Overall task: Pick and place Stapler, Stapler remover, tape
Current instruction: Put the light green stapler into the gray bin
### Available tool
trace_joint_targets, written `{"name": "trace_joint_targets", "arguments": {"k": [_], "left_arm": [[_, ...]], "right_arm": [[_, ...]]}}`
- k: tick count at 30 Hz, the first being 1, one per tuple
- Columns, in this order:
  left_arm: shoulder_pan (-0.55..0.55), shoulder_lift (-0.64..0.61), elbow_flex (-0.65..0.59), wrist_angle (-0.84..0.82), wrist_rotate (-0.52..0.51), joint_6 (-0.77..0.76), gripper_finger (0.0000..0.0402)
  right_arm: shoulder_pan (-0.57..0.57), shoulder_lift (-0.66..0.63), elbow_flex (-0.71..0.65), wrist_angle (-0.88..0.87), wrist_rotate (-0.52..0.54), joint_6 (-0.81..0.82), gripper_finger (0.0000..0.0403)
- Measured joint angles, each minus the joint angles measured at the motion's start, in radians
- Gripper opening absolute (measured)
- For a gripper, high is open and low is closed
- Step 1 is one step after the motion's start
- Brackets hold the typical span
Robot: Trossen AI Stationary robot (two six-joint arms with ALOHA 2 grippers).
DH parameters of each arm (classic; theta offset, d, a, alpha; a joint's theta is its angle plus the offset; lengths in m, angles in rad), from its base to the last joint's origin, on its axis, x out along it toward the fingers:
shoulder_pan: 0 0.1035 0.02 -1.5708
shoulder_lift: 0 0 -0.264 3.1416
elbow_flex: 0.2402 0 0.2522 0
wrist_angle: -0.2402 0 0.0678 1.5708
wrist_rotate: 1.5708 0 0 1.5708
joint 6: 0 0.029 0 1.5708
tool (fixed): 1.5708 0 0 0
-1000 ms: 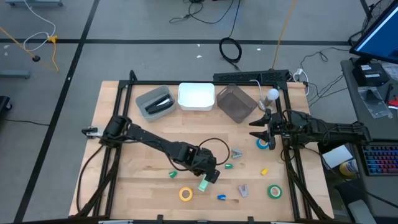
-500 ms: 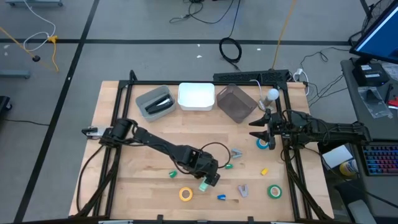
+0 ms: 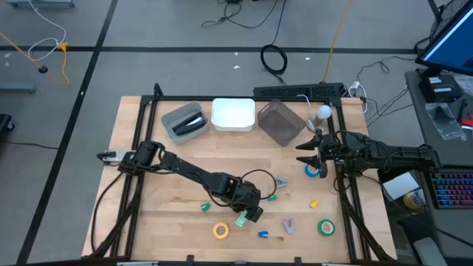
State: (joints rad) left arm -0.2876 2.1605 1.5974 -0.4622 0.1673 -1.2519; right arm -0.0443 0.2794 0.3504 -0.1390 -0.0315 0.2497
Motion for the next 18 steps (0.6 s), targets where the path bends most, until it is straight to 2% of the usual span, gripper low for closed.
{"name": "trace_joint_targets", "arguments": {"k": [10, 18], "left_arm": [[0.000, 0.000, 0.000, -0.055, -0.015, 0.075, 0.0273], [0.000, -0.002, 0.001, -0.155, -0.018, 0.045, 0.0261]], "right_arm": [[0.000, 0.000, 0.000, 0.000, 0.000, 0.000, 0.0210], [0.000, 0.000, 0.000, 0.000, 0.000, 0.000, 0.0210]]}}
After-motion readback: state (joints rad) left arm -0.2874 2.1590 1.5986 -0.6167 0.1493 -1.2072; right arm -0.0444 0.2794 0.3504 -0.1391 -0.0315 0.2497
